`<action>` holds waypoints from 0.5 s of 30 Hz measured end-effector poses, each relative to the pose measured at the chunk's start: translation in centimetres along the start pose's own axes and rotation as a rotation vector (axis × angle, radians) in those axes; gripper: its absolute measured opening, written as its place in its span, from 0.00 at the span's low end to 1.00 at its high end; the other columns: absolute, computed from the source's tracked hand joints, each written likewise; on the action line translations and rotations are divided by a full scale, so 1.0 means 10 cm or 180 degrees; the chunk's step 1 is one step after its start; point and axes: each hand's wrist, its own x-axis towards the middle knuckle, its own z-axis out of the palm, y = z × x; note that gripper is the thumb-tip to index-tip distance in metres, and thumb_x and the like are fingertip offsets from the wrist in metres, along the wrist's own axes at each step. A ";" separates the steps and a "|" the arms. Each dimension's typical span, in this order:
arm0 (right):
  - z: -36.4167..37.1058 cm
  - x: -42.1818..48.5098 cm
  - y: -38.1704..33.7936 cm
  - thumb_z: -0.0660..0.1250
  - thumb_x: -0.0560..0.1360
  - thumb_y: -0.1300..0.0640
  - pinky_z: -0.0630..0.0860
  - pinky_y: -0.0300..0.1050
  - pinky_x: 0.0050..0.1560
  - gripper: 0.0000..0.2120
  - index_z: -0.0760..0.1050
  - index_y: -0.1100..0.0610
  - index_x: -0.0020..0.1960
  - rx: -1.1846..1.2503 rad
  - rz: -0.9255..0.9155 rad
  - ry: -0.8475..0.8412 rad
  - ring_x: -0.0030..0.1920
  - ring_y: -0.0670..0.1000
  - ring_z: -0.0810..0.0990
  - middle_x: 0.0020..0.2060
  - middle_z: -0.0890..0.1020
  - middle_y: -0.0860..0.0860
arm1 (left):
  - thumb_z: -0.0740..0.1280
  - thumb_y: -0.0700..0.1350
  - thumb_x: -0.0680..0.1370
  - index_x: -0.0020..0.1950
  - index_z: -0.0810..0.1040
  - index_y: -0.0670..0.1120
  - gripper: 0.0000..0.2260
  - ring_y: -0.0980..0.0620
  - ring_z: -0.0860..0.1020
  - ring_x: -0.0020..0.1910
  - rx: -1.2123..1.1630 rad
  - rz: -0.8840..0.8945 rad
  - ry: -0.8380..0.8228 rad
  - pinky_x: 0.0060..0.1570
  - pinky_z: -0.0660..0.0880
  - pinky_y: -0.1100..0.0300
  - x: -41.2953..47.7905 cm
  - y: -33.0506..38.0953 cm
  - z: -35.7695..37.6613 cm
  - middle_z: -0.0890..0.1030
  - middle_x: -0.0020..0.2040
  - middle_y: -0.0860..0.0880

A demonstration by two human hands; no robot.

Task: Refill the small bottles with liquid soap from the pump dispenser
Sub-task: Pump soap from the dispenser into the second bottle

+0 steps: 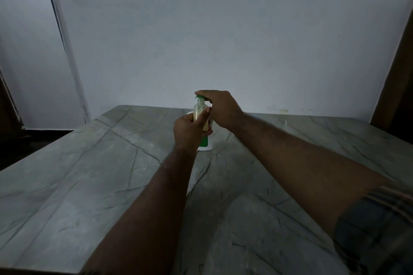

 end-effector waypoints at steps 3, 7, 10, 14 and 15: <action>0.03 -0.04 0.01 0.63 0.73 0.68 0.72 0.46 0.67 0.23 0.73 0.59 0.68 0.0061 -0.0021 0.0139 0.64 0.51 0.76 0.64 0.78 0.54 | 0.73 0.53 0.76 0.41 0.82 0.45 0.12 0.56 0.84 0.33 -0.0115 0.0005 -0.0044 0.31 0.80 0.64 -0.01 0.00 0.00 0.84 0.37 0.49; 0.05 -0.10 0.03 0.62 0.73 0.67 0.73 0.46 0.65 0.22 0.75 0.60 0.66 0.0115 -0.0106 0.0170 0.62 0.51 0.78 0.62 0.80 0.54 | 0.73 0.51 0.76 0.44 0.82 0.38 0.15 0.57 0.83 0.29 -0.0119 0.0001 -0.0001 0.27 0.76 0.68 -0.04 0.01 0.01 0.83 0.35 0.47; 0.03 -0.10 0.00 0.62 0.72 0.67 0.73 0.46 0.66 0.22 0.75 0.60 0.66 0.0172 -0.0056 0.0131 0.62 0.51 0.78 0.62 0.80 0.55 | 0.73 0.51 0.76 0.46 0.82 0.35 0.17 0.56 0.83 0.30 -0.0153 -0.0066 -0.0038 0.28 0.78 0.65 -0.04 0.02 0.01 0.83 0.36 0.45; -0.03 -0.03 -0.02 0.63 0.73 0.69 0.71 0.48 0.68 0.24 0.73 0.59 0.68 0.0036 -0.0001 -0.0025 0.65 0.51 0.76 0.64 0.78 0.55 | 0.73 0.51 0.76 0.48 0.82 0.35 0.17 0.58 0.83 0.29 -0.0105 -0.0095 -0.0020 0.28 0.78 0.67 -0.04 0.03 0.01 0.83 0.36 0.46; -0.03 -0.02 -0.02 0.64 0.73 0.69 0.71 0.48 0.68 0.24 0.73 0.60 0.68 0.0014 -0.0010 -0.0036 0.65 0.51 0.76 0.64 0.78 0.55 | 0.73 0.51 0.76 0.47 0.82 0.35 0.17 0.58 0.83 0.30 -0.0129 -0.0102 -0.0037 0.28 0.78 0.67 -0.03 0.03 0.00 0.83 0.36 0.46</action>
